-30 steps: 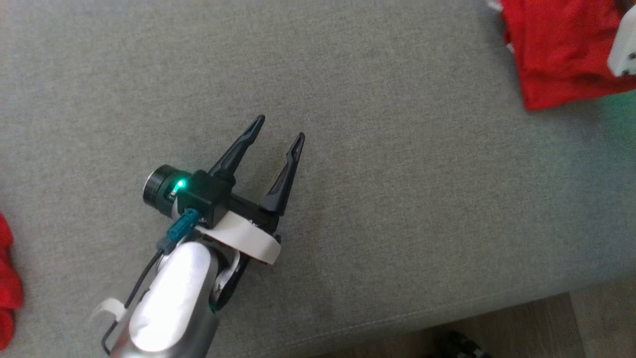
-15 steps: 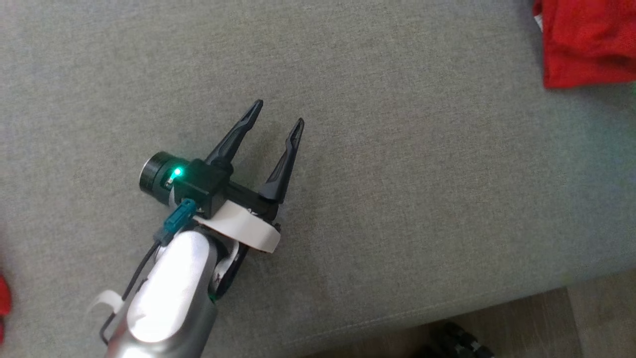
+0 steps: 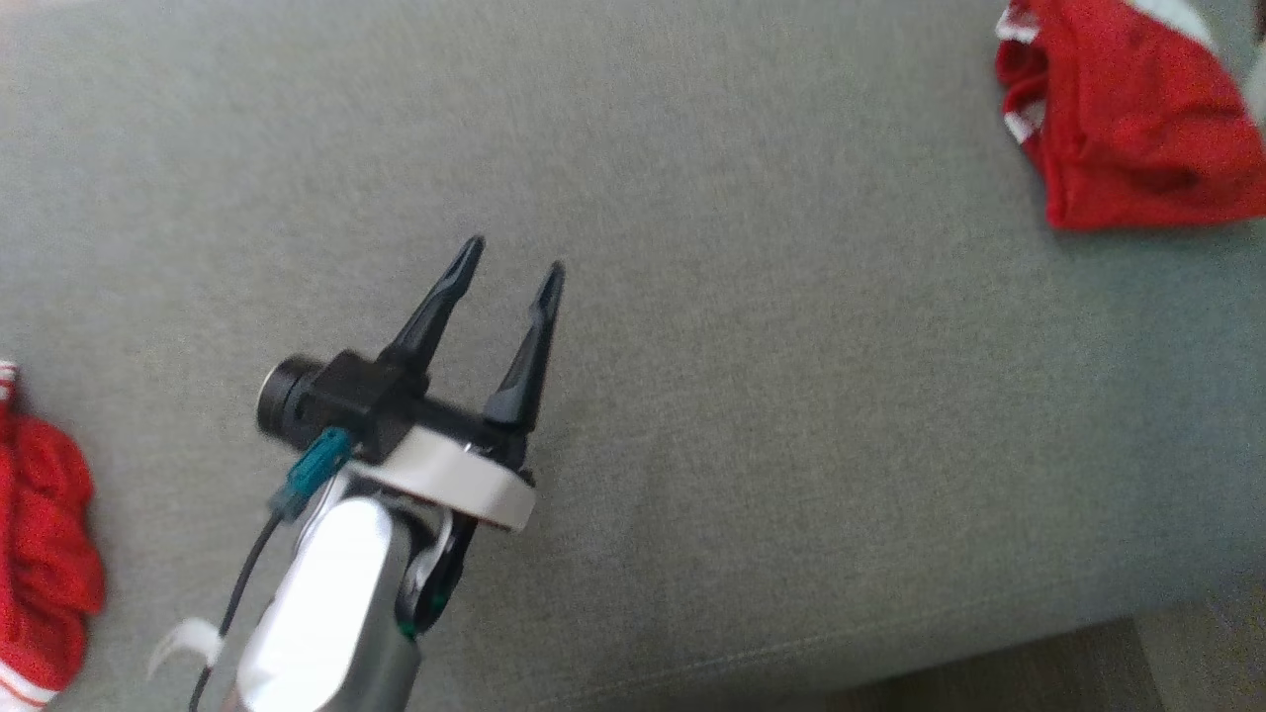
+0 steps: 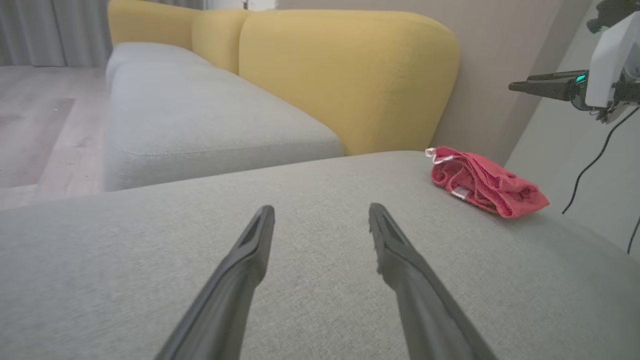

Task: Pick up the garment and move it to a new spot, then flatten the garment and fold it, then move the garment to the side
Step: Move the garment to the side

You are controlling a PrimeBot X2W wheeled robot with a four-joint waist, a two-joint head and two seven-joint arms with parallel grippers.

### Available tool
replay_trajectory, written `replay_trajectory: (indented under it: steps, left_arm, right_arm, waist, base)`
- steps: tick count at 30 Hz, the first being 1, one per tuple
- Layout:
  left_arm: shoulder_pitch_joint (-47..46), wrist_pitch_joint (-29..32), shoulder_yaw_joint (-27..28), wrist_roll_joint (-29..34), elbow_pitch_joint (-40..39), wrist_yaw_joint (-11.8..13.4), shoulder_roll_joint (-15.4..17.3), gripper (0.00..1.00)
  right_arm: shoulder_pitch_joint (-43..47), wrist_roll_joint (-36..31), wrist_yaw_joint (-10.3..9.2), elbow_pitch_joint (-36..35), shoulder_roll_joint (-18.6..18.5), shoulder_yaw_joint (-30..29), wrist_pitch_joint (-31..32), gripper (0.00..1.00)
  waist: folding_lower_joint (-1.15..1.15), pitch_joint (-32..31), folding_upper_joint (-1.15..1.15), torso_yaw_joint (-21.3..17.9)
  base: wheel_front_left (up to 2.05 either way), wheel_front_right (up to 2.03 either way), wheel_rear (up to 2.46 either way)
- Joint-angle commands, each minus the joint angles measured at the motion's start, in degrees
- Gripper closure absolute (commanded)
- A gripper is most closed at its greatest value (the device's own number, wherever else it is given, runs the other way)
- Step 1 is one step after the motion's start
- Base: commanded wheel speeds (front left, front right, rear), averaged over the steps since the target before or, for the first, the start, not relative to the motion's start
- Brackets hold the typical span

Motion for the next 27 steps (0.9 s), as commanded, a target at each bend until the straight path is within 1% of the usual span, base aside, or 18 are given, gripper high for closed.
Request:
replay_trajectory:
  steps: [1, 3, 6, 9, 11, 12, 14, 16, 19, 23, 27]
  left_arm:
    - [1.30, -0.30, 3.29, -0.53, -2.47, 0.57, 0.02, 0.00]
    - [2.65, -0.30, 4.93, -0.78, -2.90, 0.84, 0.15, 0.00]
    - [4.54, -0.30, 7.61, -0.90, -3.36, 1.41, 0.72, 0.00]
    - [6.28, -0.30, 10.73, -1.62, -3.96, 1.89, 0.99, 0.00]
    - [7.47, -0.30, 12.80, -2.08, -4.48, 2.13, 1.01, 0.00]
    - [7.47, -0.30, 12.80, -2.08, -4.48, 2.13, 1.01, 0.00]
    - [8.57, -0.30, 14.18, -1.83, -4.25, 2.35, 1.27, 0.00]
    - [9.62, -0.30, 15.48, -1.71, -4.18, 2.88, 1.14, 0.00]
    - [11.09, -0.30, 16.91, -0.81, -3.42, 3.93, 1.09, 0.00]
    - [12.65, -0.30, 18.45, -0.01, -3.75, 5.11, 0.47, 0.00]
    - [14.18, -0.30, 19.20, 0.88, -4.11, 5.57, -0.16, 0.00]
  right_arm:
    - [3.02, 1.22, 0.43, -1.98, 1.41, -0.41, -3.60, 0.00]
    - [5.07, 2.86, 0.43, -3.85, 2.71, -1.28, -6.12, 0.00]
    - [8.82, 5.28, 0.43, -7.67, 4.18, -2.27, -8.32, 0.00]
    - [13.20, 5.89, 0.43, -11.88, 4.48, -3.16, -9.73, 0.00]
    - [16.99, 6.57, 0.43, -15.16, 5.07, -5.19, -10.13, 0.00]
    - [16.99, 6.57, 0.43, -15.16, 5.07, -5.19, -10.13, 0.00]
    - [21.24, 6.04, 0.43, -19.74, 5.10, -8.48, -10.22, 0.00]
    - [26.71, 4.45, 0.43, -25.83, 4.95, -12.61, -10.24, 0.00]
    - [36.09, 0.48, 0.43, -34.93, 5.65, -19.24, -10.25, 0.00]
    - [48.66, -5.66, 0.43, -45.04, 8.89, -27.88, -10.26, 0.00]
    - [58.34, -11.19, 0.43, -53.52, 12.77, -32.96, -10.26, 0.00]
  waist:
    - [0.00, -6.46, 0.00, 1.28]
    - [0.00, -9.05, 0.00, 1.74]
    - [0.00, -12.54, 0.00, 2.41]
    - [0.00, -15.59, 0.00, 3.07]
    - [0.00, -17.20, 0.00, 3.43]
    - [0.00, -17.20, 0.00, 3.43]
    - [0.00, -18.47, 0.00, 3.89]
    - [0.00, -19.31, 0.00, 4.27]
    - [0.00, -19.82, 0.00, 4.61]
    - [0.00, -20.12, 0.00, 5.08]
    - [0.00, -20.12, 0.00, 5.49]
  base:
    - [0.00, 0.00, 0.00]
    - [0.00, 0.00, 0.00]
    - [0.00, 0.00, 0.00]
    - [0.00, 0.00, 0.00]
    - [0.00, 0.00, 0.00]
    - [0.00, 0.00, 0.00]
    - [0.00, 0.00, 0.00]
    - [0.00, 0.00, 0.00]
    - [0.00, 0.00, 0.00]
    - [0.00, 0.00, 0.00]
    - [0.00, 0.00, 0.00]
